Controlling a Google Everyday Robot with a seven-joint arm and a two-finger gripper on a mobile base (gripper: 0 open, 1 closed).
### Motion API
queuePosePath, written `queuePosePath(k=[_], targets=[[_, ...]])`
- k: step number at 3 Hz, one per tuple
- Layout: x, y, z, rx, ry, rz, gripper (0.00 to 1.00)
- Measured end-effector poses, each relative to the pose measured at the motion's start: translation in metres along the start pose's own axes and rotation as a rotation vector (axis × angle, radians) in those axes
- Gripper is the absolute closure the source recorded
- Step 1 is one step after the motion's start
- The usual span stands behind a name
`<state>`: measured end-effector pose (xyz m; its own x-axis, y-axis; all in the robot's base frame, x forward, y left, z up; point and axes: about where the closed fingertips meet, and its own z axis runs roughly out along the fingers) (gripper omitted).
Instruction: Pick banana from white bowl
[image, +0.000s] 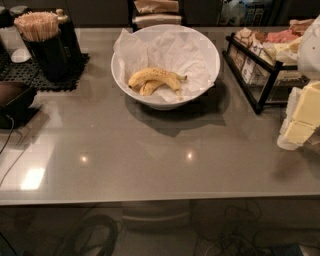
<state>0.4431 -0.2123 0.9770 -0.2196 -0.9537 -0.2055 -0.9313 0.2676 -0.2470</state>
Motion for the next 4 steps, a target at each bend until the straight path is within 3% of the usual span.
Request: queuePosePath(k=[1, 2, 4], targets=[[0.0, 0.0, 0.0, 0.0, 0.0, 0.0, 0.0], [-0.009, -0.007, -0.002, 0.005, -0.042, 0.005, 0.0], [-0.083, -0.042, -0.002, 0.013, -0.15, -0.107, 0.0]])
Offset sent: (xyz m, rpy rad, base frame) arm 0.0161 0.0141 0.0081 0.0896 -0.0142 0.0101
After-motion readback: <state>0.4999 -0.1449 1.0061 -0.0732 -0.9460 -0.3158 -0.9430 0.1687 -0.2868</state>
